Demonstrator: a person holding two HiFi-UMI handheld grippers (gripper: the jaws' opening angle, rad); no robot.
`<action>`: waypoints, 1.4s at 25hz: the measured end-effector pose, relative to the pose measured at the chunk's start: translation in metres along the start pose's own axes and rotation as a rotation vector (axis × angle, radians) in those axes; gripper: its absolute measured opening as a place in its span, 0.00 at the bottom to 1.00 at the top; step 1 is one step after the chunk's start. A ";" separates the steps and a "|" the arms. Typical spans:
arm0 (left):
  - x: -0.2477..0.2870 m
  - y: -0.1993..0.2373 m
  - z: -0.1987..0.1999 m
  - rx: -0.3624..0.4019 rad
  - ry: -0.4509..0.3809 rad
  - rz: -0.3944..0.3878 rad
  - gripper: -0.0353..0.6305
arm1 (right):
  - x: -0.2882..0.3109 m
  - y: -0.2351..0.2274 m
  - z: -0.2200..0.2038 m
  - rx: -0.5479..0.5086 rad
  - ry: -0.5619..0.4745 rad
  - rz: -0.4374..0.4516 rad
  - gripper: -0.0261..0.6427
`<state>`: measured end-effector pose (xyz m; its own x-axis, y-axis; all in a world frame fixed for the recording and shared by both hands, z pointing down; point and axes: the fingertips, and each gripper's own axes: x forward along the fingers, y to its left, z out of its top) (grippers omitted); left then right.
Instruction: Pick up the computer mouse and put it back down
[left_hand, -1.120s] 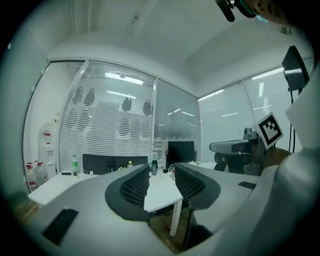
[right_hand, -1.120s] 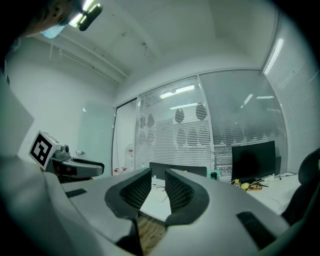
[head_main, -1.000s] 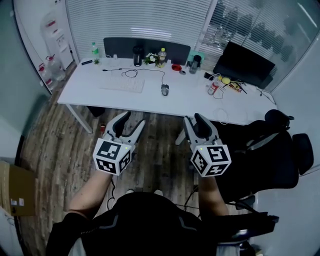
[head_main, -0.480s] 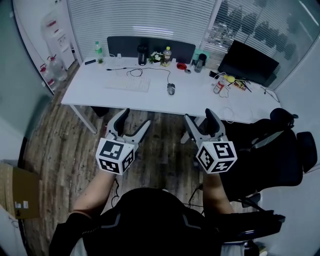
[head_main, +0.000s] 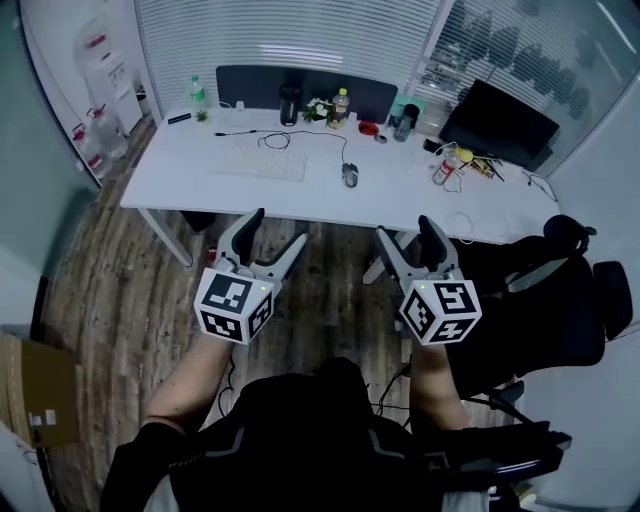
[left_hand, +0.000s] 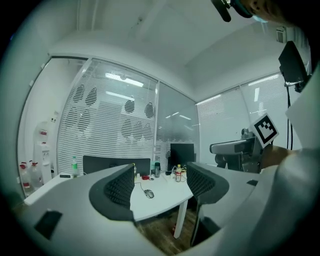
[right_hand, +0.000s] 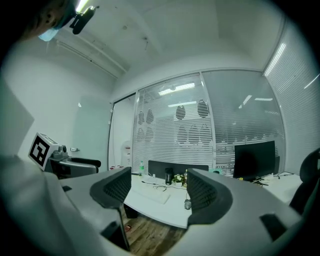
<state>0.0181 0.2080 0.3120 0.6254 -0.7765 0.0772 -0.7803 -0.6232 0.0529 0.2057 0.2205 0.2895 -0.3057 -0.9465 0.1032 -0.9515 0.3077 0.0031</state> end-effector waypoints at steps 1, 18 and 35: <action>0.001 0.003 -0.001 -0.001 0.002 0.001 0.54 | 0.004 0.000 -0.001 0.000 0.005 -0.001 0.56; 0.133 0.078 0.000 -0.014 0.019 0.108 0.54 | 0.161 -0.085 0.003 0.008 -0.002 0.103 0.55; 0.295 0.107 -0.005 -0.035 0.103 0.163 0.54 | 0.279 -0.193 -0.011 0.042 0.032 0.206 0.55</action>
<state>0.1190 -0.0869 0.3456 0.4881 -0.8522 0.1886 -0.8721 -0.4850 0.0653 0.3042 -0.1022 0.3289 -0.4936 -0.8601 0.1290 -0.8696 0.4897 -0.0628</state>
